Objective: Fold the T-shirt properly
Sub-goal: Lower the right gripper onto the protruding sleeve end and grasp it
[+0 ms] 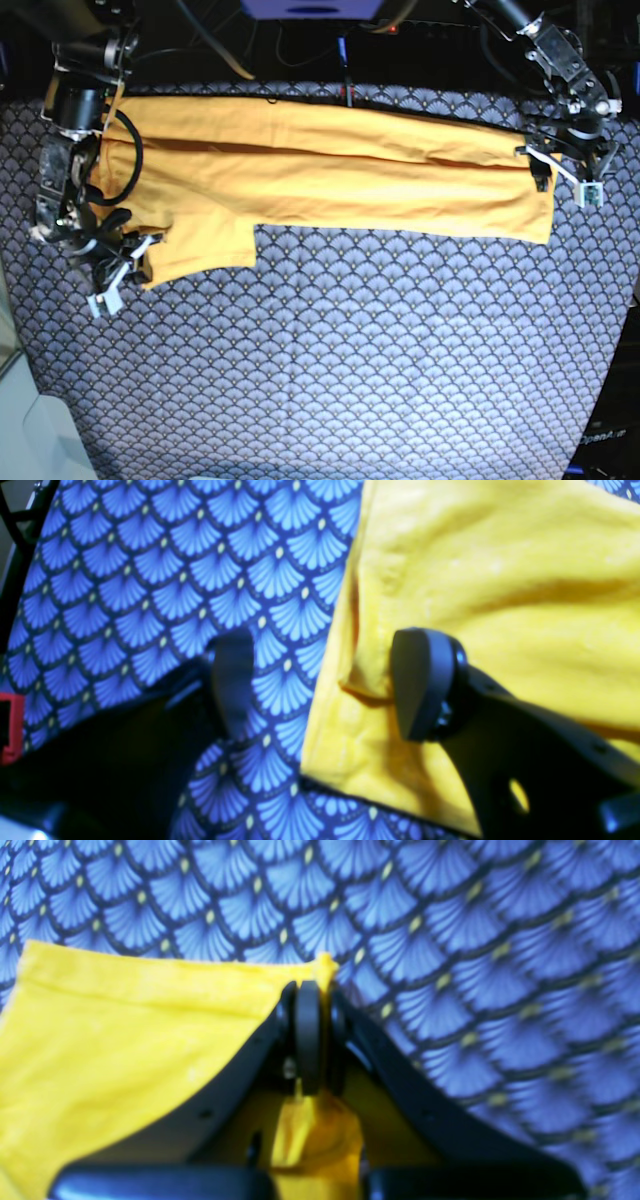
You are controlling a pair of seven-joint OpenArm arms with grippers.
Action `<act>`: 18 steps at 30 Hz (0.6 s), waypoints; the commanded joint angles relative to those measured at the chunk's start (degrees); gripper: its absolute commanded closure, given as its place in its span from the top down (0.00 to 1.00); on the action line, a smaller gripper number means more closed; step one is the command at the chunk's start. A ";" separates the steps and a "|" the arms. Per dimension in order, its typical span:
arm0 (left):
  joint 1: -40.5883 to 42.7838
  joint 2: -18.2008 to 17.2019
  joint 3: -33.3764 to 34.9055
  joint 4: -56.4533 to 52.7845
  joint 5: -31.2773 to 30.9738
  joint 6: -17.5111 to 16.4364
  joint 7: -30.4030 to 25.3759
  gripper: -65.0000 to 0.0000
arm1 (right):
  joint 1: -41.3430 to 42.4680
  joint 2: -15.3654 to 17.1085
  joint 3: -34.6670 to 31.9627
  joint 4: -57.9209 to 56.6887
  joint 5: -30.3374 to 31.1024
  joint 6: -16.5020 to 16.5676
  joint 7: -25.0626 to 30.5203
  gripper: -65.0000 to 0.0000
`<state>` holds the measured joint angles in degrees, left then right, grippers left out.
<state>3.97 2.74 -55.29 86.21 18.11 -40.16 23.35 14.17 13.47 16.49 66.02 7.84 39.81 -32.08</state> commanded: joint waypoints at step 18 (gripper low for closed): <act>-0.49 -0.59 0.30 0.95 -0.57 0.16 -1.33 0.65 | -21.25 -4.20 6.06 33.19 0.91 0.19 1.09 0.00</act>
<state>3.99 2.72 -55.02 86.19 18.15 -40.16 23.35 -7.55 8.64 22.37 97.95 7.70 39.77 -32.73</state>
